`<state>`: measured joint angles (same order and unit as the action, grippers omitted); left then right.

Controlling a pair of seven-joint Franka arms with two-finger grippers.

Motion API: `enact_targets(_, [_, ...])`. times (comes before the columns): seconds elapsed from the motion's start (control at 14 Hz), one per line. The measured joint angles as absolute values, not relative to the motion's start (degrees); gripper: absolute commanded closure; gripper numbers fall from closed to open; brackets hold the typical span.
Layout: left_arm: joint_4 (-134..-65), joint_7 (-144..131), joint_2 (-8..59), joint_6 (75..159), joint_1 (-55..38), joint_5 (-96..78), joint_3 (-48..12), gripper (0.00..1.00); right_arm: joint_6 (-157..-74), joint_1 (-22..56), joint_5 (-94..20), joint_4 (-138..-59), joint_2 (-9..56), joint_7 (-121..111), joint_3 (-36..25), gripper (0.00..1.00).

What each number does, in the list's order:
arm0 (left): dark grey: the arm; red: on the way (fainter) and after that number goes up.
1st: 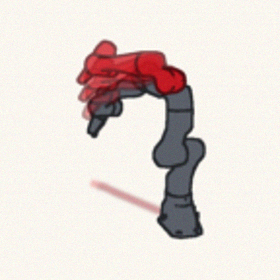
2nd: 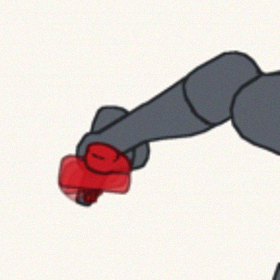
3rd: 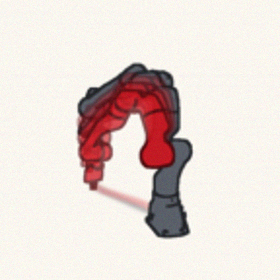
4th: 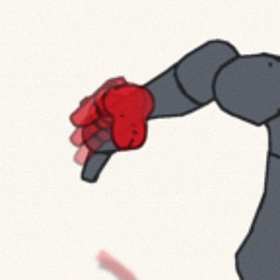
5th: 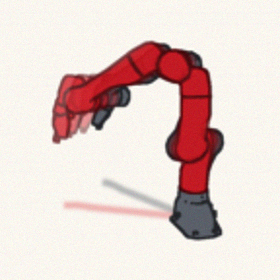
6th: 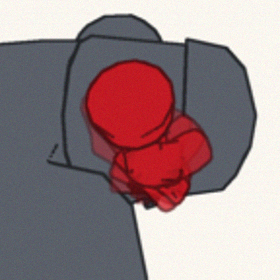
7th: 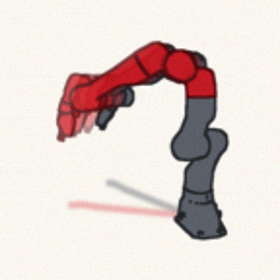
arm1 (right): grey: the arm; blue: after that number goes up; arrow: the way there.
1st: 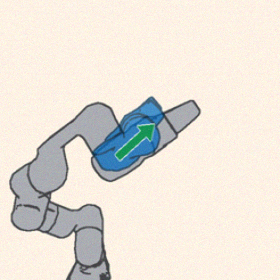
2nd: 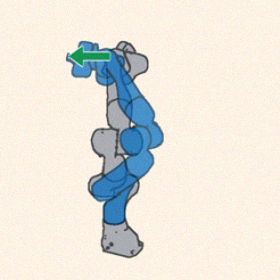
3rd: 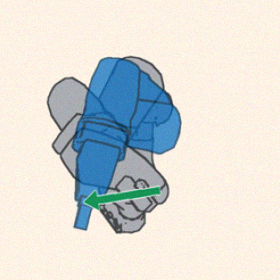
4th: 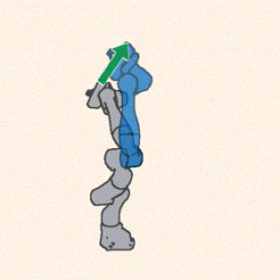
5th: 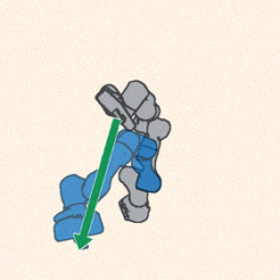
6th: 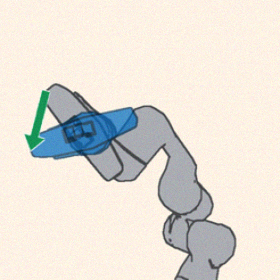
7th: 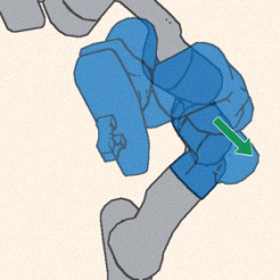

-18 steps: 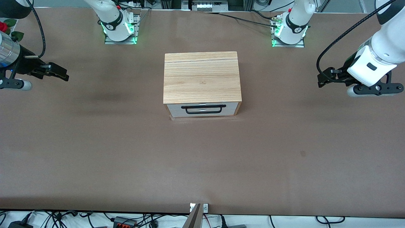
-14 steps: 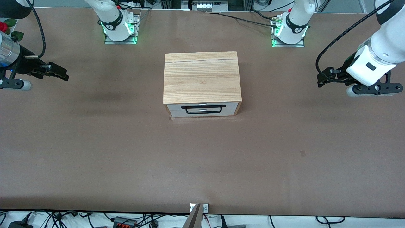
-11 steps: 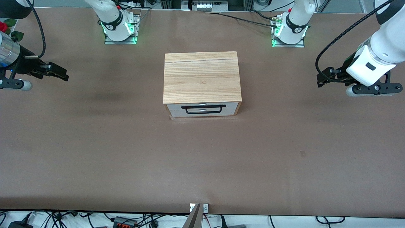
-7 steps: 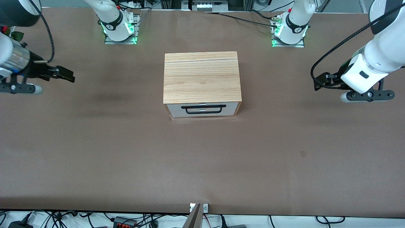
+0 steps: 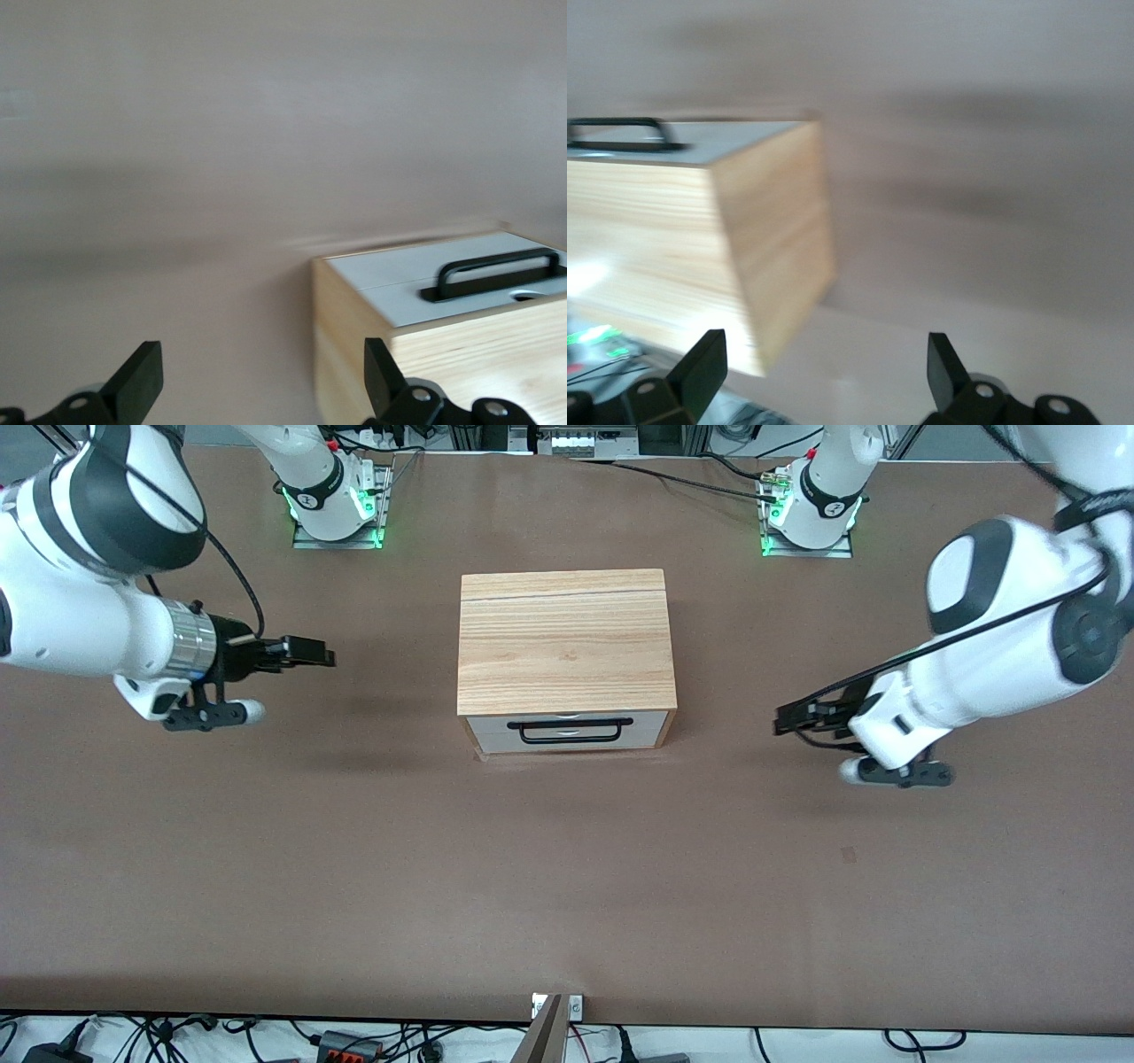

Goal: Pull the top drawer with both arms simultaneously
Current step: 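Move the left gripper and the right gripper toward the black drawer handle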

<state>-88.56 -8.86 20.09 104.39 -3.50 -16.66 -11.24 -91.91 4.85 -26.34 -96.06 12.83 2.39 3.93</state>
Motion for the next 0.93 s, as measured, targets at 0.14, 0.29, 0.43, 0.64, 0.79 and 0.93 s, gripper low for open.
enact_targets(0.14, [-88.6,-4.4,23.9,107.9,-4.1,-22.6,-12.5,0.00,-95.7,5.6,-35.3,-96.1,16.7,-1.8,4.0,0.00])
enact_targets(0.29, [-88.6,3.0,27.4,109.7,-4.1,-29.1,-12.8,0.00,-101.8,8.3,-41.8,-96.1,21.0,-6.1,4.0,0.00])
enact_targets(0.43, [-89.1,12.4,30.3,109.8,-3.7,-38.5,-12.8,0.00,-107.7,11.9,-47.9,-96.1,25.2,-11.4,4.1,0.00])
enact_targets(0.64, [-92.0,26.8,34.9,109.8,-2.5,-54.1,-12.7,0.00,-114.3,15.9,-60.7,-96.2,31.1,-23.5,4.1,0.00])
enact_targets(0.79, [-93.0,32.8,37.8,109.8,-2.7,-58.7,-13.1,0.00,-115.6,16.8,-70.4,-96.5,34.3,-31.9,4.1,0.00])
enact_targets(0.93, [-93.3,36.1,40.2,109.5,-2.9,-63.6,-14.3,0.00,-115.5,16.9,-80.3,-97.5,36.6,-39.7,4.1,0.00])
